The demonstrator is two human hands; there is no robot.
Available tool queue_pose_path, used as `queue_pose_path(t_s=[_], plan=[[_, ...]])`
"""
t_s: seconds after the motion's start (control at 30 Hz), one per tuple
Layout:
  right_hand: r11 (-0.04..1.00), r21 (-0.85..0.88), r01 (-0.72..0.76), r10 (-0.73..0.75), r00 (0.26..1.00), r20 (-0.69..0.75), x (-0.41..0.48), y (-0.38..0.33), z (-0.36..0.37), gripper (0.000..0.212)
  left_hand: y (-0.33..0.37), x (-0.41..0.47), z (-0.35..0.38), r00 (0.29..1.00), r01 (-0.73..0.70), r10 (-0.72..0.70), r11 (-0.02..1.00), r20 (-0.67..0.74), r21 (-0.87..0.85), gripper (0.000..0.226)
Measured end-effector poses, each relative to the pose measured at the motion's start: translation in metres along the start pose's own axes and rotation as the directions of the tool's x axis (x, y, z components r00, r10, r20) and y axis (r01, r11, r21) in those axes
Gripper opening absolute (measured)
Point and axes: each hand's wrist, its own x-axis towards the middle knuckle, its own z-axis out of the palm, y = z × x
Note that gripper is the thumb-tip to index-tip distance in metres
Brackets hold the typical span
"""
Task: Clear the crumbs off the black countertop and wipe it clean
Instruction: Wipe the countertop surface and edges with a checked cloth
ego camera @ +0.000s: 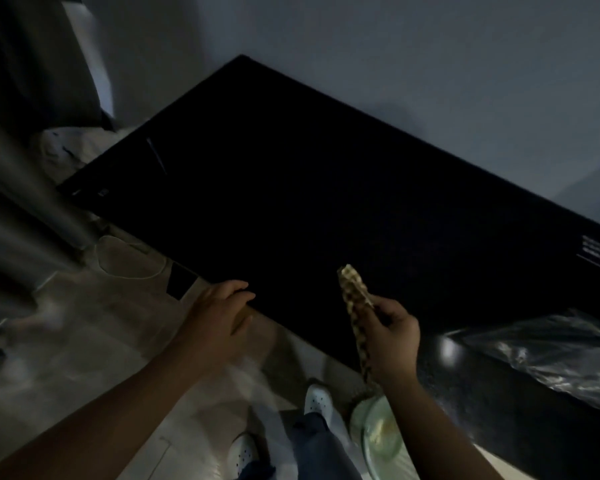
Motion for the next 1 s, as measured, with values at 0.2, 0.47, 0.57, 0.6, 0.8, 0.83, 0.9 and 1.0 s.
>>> queue_pose_path(t_s=[0.2, 0.47, 0.57, 0.6, 0.8, 0.83, 0.9, 1.0], plan=[[0.999, 0.016, 0.033, -0.033, 0.999, 0.006, 0.058, -0.025, -0.009, 0.016, 0.014, 0.047, -0.006, 0.999, -0.006, 0.003, 0.998, -0.032, -0.065, 0.034], [0.971, -0.226, 0.074, -0.079, 0.997, -0.014, 0.176, -0.05, -0.033, 0.012, 0.03, 0.125, 0.0, 0.999, 0.041, -0.043, 0.997, -0.03, -0.067, 0.038], [0.961, -0.262, 0.087, -0.101, 0.994, -0.04, 0.221, -0.057, -0.038, 0.023, 0.039, 0.156, 0.004, 0.998, 0.038, -0.042, 0.993, -0.036, -0.114, 0.039], [0.959, -0.269, 0.089, -0.103, 0.994, -0.04, 0.235, -0.059, -0.039, 0.023, 0.042, 0.167, 0.007, 0.998, 0.034, -0.04, 0.991, -0.04, -0.13, 0.039], [0.937, -0.337, 0.093, -0.121, 0.991, -0.063, 0.321, -0.061, -0.04, 0.026, 0.053, 0.233, 0.032, 0.997, 0.051, -0.057, 0.993, -0.057, -0.107, 0.049], [0.929, -0.358, 0.091, -0.12, 0.991, -0.061, 0.334, -0.061, -0.039, 0.025, 0.051, 0.241, 0.036, 0.997, 0.058, -0.062, 0.995, -0.052, -0.077, 0.051], [0.915, -0.388, 0.11, -0.152, 0.985, -0.078, 0.358, -0.064, -0.037, 0.024, 0.045, 0.255, 0.042, 0.997, 0.061, -0.06, 0.998, -0.056, 0.011, 0.052], [0.888, -0.43, 0.165, -0.239, 0.963, -0.125, 0.387, -0.072, -0.033, 0.024, 0.038, 0.266, 0.046, 0.993, 0.06, -0.05, 0.994, -0.104, 0.094, 0.053]])
